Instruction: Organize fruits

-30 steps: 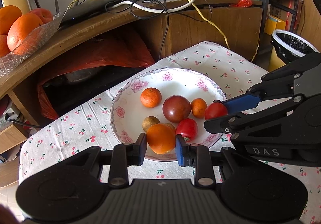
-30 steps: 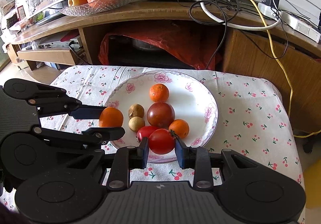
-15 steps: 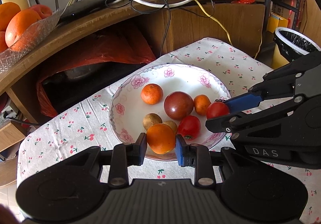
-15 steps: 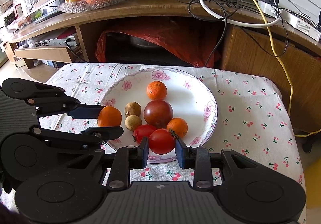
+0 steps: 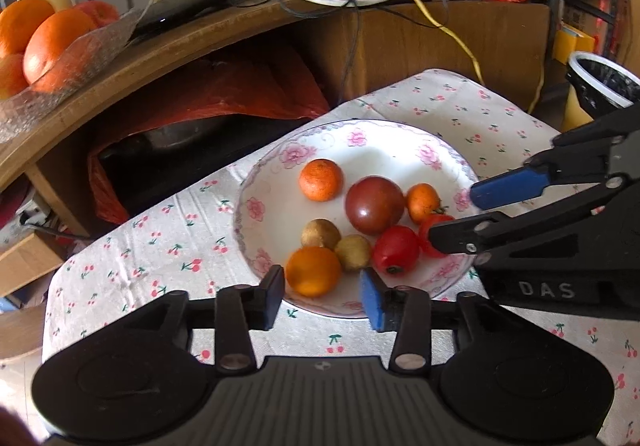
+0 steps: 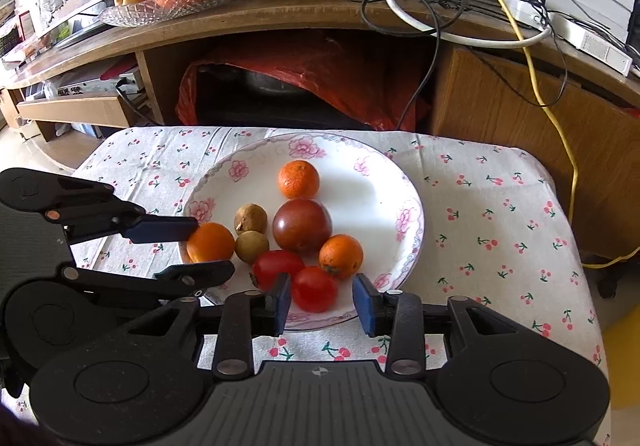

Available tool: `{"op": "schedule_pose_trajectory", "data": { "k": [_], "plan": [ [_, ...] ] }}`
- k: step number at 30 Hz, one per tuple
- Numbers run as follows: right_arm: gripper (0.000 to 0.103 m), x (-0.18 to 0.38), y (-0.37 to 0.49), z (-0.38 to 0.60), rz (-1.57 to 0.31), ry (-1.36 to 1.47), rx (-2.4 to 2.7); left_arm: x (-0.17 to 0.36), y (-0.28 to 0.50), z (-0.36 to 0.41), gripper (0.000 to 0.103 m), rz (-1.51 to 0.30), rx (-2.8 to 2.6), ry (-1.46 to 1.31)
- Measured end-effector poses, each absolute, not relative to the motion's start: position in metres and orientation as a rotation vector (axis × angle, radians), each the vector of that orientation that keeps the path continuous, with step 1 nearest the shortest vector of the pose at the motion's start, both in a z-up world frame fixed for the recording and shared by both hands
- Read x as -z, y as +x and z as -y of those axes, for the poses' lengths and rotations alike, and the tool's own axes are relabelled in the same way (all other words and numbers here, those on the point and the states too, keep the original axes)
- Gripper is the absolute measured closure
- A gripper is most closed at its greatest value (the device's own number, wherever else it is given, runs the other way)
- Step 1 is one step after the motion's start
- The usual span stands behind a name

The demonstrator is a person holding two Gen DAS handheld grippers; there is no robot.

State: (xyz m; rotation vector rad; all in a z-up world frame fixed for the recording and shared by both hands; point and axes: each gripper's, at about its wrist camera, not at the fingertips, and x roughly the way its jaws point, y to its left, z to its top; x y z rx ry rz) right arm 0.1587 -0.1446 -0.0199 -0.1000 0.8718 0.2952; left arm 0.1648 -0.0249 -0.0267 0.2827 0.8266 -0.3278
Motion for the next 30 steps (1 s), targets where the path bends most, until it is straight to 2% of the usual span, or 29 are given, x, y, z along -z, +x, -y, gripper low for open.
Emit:
{"op": "schedule_pose_trajectory", "data": {
  "k": [7,11,14,30],
  "plan": [
    [0.06,0.016,0.159,0.149,-0.856,-0.092,-0.281,0.026,0.169,0.013,0.042,-0.861,0.311,0.186],
    [0.058,0.013,0.157,0.15,-0.851,-0.091,-0.279,0.026,0.17,0.002,0.033,-0.887,0.298,0.102],
    [0.055,0.01,0.154,0.15,-0.842,-0.088,-0.277,0.023,0.169,-0.002,0.03,-0.876,0.284,0.081],
    [0.052,0.009,0.153,0.151,-0.836,-0.097,-0.272,0.019,0.166,0.004,0.028,-0.822,0.262,0.15]
  ]
}}
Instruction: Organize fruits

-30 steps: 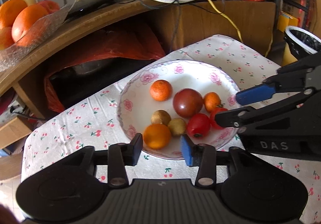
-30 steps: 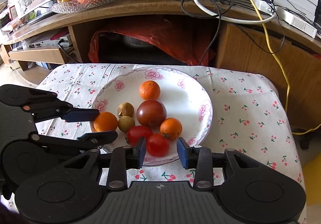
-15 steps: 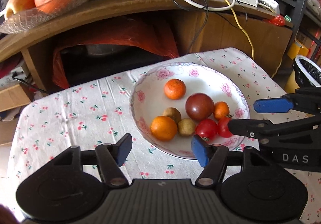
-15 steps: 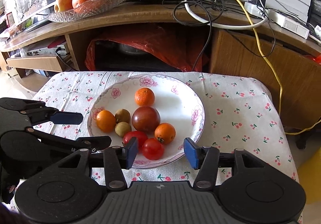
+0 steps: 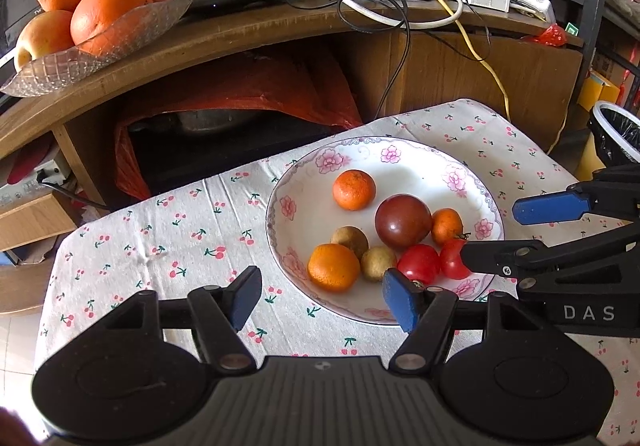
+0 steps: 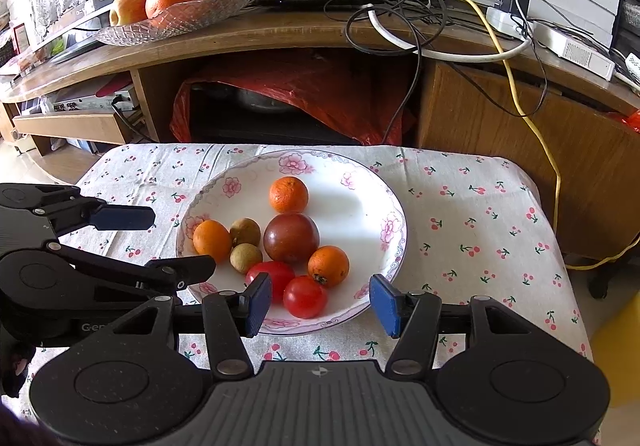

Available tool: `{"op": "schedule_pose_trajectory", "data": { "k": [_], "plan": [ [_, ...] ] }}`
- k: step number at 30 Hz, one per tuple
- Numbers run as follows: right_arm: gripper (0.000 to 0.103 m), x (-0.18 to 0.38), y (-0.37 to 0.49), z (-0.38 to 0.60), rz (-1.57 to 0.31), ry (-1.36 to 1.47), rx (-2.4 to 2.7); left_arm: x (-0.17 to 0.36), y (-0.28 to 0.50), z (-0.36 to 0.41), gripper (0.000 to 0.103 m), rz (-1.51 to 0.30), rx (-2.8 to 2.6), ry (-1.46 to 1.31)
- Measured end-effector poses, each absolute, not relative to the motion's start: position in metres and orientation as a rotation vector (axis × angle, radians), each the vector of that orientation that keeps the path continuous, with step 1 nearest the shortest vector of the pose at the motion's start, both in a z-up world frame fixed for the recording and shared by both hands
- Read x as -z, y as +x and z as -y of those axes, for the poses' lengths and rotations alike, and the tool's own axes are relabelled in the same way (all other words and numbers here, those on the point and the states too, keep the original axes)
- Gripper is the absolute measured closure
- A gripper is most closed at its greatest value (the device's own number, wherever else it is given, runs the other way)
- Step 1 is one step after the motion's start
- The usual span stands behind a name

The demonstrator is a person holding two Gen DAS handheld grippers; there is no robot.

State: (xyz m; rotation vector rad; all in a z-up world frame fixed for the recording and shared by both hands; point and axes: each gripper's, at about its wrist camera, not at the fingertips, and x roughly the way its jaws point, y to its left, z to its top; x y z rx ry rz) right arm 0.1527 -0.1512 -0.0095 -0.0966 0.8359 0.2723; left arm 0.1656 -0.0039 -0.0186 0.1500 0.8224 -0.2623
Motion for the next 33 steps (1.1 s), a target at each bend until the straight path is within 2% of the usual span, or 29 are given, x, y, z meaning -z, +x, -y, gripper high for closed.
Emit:
{"op": "schedule_pose_trajectory", "data": {
  "k": [10,18,33],
  "plan": [
    [0.051,0.0111,0.1523,0.1524,-0.84,-0.101,-0.264,0.0181,0.164,0.0047,0.024,-0.815,0.253,0.167],
    [0.05,0.0115,0.1527,0.1531,-0.842,-0.102,-0.259,0.0169,0.1638,0.0095,0.016,-0.811,0.212,0.213],
    [0.047,0.0123,0.1518,0.1563,-0.843,-0.102,-0.246,0.0185,0.1675,0.0037,0.015,-0.855,0.231,0.152]
  ]
}}
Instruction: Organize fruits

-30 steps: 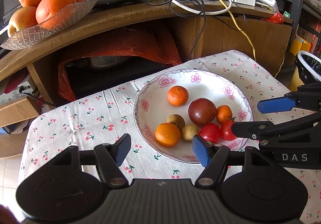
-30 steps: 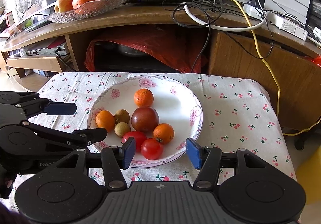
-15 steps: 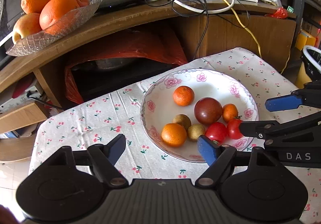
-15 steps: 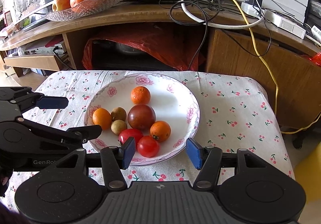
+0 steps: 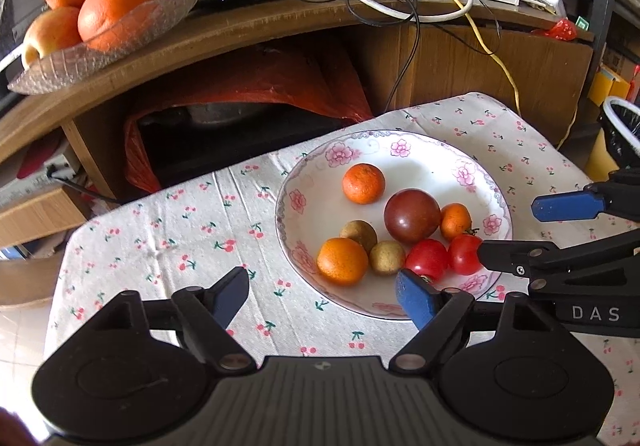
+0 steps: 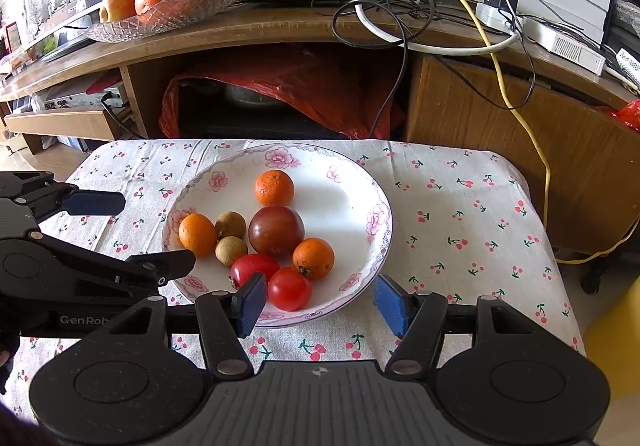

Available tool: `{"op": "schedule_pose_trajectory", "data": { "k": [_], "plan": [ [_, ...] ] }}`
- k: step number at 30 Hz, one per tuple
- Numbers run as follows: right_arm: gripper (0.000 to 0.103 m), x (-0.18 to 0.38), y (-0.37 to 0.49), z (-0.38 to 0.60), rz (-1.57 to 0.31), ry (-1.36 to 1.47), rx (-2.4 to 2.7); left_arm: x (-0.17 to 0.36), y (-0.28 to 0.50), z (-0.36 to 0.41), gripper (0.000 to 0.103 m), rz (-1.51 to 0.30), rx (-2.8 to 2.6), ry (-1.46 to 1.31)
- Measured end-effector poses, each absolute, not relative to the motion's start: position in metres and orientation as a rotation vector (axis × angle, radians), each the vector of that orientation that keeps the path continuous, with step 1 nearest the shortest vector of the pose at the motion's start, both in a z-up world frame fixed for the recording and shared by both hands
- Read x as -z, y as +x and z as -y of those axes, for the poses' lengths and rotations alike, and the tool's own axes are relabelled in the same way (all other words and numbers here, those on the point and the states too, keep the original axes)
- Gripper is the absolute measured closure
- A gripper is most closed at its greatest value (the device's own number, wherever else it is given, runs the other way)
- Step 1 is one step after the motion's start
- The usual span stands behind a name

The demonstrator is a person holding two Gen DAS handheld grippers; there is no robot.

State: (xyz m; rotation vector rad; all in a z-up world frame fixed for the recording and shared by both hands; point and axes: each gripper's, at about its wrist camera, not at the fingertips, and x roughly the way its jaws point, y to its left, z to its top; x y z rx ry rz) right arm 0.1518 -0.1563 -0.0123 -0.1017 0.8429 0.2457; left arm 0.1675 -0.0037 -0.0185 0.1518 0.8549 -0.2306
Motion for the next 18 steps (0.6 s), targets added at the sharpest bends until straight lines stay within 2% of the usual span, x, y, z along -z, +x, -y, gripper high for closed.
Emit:
{"op": "schedule_pose_trajectory", "data": {
  "k": [18],
  "plan": [
    [0.044,0.014,0.149,0.157,-0.85,-0.111,-0.238,0.018,0.169,-0.008,0.007,-0.857,0.216,0.047]
  ]
}}
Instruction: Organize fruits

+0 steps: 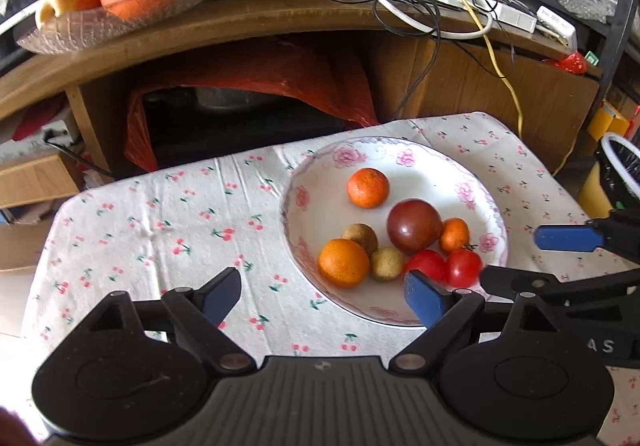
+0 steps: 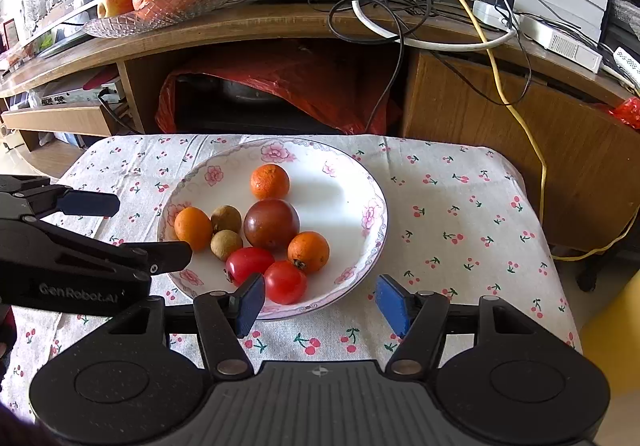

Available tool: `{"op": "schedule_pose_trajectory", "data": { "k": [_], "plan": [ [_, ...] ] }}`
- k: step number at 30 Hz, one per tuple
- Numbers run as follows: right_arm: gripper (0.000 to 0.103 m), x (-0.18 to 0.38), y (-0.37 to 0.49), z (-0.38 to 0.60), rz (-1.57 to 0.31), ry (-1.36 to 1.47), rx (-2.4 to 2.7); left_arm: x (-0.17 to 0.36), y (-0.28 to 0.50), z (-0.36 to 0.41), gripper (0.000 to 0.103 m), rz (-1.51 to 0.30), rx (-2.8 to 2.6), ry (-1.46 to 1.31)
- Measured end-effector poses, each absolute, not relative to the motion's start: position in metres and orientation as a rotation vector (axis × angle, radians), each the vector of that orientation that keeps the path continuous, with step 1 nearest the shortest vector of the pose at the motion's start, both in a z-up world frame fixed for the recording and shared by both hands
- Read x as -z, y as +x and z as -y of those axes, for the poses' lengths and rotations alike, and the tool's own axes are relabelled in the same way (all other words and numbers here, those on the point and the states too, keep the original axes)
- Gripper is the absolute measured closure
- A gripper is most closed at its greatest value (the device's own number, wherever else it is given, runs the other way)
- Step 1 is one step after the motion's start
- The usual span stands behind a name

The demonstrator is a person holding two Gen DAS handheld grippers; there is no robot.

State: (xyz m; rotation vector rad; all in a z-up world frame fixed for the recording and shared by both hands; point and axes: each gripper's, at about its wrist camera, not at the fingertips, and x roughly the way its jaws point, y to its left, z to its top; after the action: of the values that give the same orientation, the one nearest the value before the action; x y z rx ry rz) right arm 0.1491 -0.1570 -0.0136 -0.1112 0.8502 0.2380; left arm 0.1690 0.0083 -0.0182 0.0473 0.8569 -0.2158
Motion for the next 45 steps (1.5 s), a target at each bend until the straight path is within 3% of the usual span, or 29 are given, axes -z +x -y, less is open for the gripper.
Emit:
{"op": "schedule_pose_trajectory", "data": {
  "k": [45],
  "plan": [
    [0.039,-0.006,0.088,0.162,-0.82,-0.097,-0.139,0.008,0.123,0.003,0.0,-0.84,0.276,0.09]
  ]
}}
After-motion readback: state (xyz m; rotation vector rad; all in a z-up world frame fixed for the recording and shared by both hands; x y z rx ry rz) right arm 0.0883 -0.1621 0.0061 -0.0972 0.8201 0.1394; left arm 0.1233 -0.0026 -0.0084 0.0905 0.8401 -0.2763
